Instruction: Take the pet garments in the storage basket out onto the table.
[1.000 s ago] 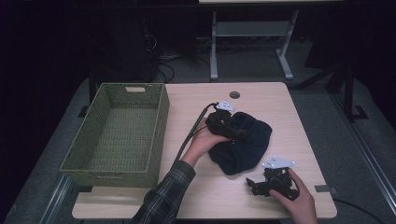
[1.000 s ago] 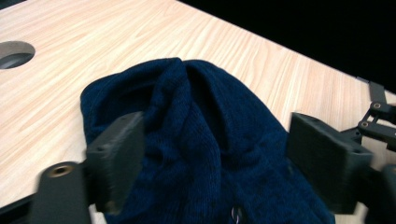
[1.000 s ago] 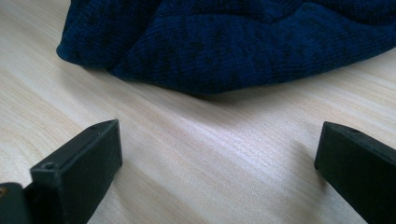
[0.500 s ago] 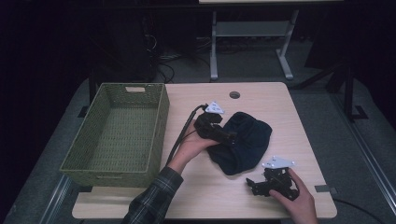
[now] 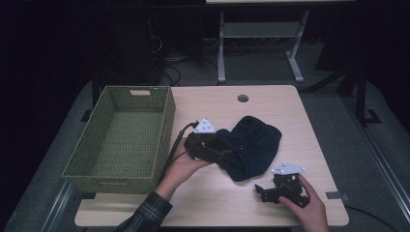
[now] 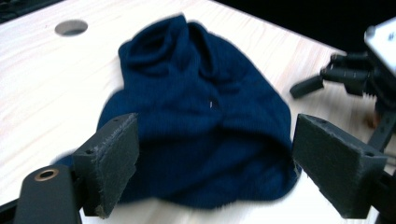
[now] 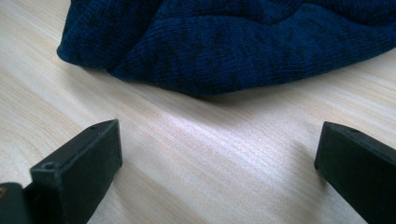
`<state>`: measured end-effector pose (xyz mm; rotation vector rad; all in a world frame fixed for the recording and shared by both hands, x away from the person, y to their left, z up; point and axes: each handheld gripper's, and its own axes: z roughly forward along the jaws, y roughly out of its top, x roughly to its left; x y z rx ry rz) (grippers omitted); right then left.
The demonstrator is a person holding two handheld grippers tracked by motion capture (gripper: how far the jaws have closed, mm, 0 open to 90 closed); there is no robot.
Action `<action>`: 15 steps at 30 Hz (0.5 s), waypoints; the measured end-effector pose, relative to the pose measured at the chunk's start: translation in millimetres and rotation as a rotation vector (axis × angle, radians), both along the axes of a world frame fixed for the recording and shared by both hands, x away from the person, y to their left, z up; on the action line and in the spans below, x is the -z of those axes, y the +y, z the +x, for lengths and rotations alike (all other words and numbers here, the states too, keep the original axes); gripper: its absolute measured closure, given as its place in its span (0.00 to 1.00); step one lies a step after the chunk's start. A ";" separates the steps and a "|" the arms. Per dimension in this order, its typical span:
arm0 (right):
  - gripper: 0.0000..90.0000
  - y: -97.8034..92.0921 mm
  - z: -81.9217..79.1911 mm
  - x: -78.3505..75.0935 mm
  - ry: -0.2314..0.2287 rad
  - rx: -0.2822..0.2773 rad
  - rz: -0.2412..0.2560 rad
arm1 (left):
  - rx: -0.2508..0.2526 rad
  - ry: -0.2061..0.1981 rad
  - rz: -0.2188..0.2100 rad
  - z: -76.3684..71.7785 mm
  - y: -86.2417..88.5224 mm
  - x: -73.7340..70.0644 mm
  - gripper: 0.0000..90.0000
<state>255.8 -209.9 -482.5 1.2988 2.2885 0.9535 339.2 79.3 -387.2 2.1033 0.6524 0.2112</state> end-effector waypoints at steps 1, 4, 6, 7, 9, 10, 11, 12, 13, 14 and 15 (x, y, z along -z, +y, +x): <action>0.00 0.0 0.0 0.0 0.000 0.000 0.000 | 0.000 0.000 0.005 -1.9 2.8 1.8 0.16; 0.00 0.0 0.0 0.0 0.000 0.000 0.000 | -0.019 -0.002 0.004 -11.3 12.2 9.6 0.16; 0.00 0.0 0.0 0.0 0.000 0.000 0.000 | -0.030 -0.013 0.010 -17.0 17.7 14.4 0.16; 0.00 0.0 0.0 0.0 0.000 0.000 0.000 | -0.035 -0.022 0.017 -20.3 21.1 17.5 0.16; 0.00 0.0 0.0 -0.1 0.001 0.000 0.000 | -0.052 -0.023 0.019 -25.9 24.5 22.7 0.16; 0.00 0.0 0.0 0.0 0.001 0.001 0.000 | -0.056 -0.024 0.022 -28.7 26.6 25.9 0.16; 0.00 0.0 0.0 -0.1 0.001 0.000 0.000 | -0.059 -0.021 0.024 -31.5 28.4 29.2 0.16; 0.00 0.1 0.0 0.0 0.001 0.000 0.000 | -0.059 -0.017 0.034 -33.7 29.8 32.7 0.16; 0.00 0.1 0.0 -0.1 0.001 0.001 0.000 | -0.061 -0.011 0.043 -35.9 30.6 36.3 0.16; 0.00 0.1 0.0 -0.1 0.001 0.001 0.000 | -0.059 -0.004 0.052 -38.0 31.3 40.2 0.16; 0.00 0.2 0.0 -0.1 0.002 0.001 0.000 | -0.054 -0.002 0.067 -39.7 32.2 44.6 0.16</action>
